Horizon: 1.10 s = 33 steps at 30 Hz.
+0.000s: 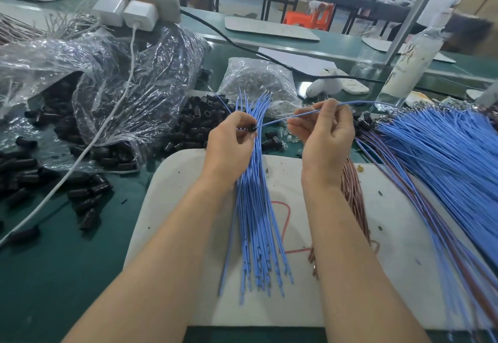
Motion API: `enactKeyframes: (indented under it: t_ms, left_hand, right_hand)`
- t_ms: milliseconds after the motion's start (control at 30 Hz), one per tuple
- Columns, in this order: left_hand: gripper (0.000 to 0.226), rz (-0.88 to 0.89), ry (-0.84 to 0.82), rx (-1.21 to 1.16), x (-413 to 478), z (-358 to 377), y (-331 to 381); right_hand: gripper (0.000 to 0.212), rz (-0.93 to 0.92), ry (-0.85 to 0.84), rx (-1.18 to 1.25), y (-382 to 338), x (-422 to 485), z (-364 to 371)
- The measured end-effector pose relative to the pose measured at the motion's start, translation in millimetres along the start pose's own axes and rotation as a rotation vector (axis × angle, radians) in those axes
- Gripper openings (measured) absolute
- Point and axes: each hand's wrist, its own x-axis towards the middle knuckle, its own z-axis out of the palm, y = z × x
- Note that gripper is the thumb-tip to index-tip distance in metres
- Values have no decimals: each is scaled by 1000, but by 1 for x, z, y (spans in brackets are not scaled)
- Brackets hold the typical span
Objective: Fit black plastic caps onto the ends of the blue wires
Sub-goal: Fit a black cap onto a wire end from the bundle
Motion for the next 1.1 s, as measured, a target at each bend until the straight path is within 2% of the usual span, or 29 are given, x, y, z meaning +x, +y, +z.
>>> enactKeyframes:
  t_ms: [333, 567, 800, 1000, 1100]
  left_hand:
    - [24, 24, -48, 103, 0, 1, -2]
    - [24, 75, -86, 172, 0, 2, -3]
    - [17, 178, -86, 222, -6, 5, 2]
    - [13, 210, -88, 220, -7, 3, 6]
    - [14, 246, -68, 204, -8, 4, 9]
  right_hand:
    - [23, -81, -26, -120, 3, -4, 4]
    - [24, 1, 28, -31, 2, 1, -1]
    - [29, 181, -53, 29, 6, 0, 0]
    - [29, 246, -56, -48, 8, 3, -5]
    - [24, 220, -129, -136, 9, 1, -4]
